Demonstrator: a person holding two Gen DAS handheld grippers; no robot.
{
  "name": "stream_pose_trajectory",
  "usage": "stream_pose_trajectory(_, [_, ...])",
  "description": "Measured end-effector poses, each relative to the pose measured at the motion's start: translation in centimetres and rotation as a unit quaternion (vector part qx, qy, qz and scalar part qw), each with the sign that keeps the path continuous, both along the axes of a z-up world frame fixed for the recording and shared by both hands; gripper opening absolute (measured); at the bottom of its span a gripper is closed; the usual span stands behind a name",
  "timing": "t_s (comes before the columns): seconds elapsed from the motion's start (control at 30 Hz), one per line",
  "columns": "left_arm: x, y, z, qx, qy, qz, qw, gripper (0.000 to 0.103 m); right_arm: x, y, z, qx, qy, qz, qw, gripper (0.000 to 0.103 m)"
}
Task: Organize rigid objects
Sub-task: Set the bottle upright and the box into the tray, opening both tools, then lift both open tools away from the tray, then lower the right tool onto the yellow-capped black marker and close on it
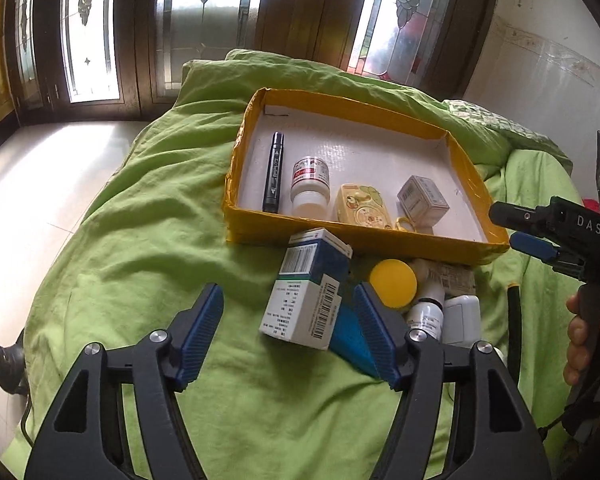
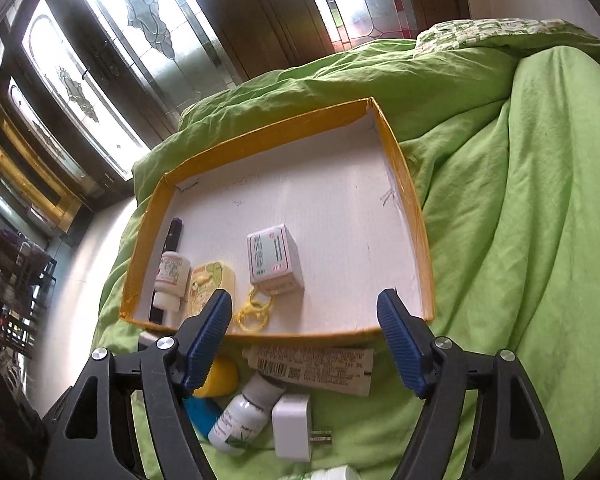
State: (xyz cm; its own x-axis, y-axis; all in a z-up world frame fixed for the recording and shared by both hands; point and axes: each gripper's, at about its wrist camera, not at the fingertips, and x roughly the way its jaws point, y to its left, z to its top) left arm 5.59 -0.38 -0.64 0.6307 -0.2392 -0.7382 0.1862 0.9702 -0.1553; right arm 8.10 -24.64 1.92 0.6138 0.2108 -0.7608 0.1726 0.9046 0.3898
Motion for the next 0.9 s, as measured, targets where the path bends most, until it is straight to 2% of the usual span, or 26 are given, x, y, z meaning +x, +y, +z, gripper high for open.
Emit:
stream_pose_trajectory(0.2, [-0.6, -1.1, -1.0, 0.032, 0.016, -0.006, 0.9993, 0.068, -3.7, 1.3, -0.2, 0.011, 0.013, 0.031, 0.999, 0.074])
stream_pose_trajectory(0.37, [-1.3, -1.6, -1.1, 0.039, 0.018, -0.009, 0.999, 0.068, -6.9, 1.6, -0.9, 0.008, 0.019, 0.043, 0.999, 0.079])
stream_pose_trajectory(0.5, [-1.8, -1.7, -1.3, 0.044, 0.023, -0.005, 0.9987, 0.068, -7.1, 1.8, -2.0, 0.008, 0.038, 0.051, 0.998, 0.079])
stream_pose_trajectory(0.73, [-2.1, -1.4, -1.3, 0.037, 0.027, 0.004, 0.9989, 0.068, -7.9, 2.7, -1.0, -0.003, 0.017, 0.065, 0.998, 0.079])
stream_pose_trajectory(0.9, [-2.0, -1.4, -1.4, 0.036, 0.028, 0.005, 0.9989, 0.068, -8.1, 2.2, -1.0, 0.0, 0.016, 0.053, 0.998, 0.079])
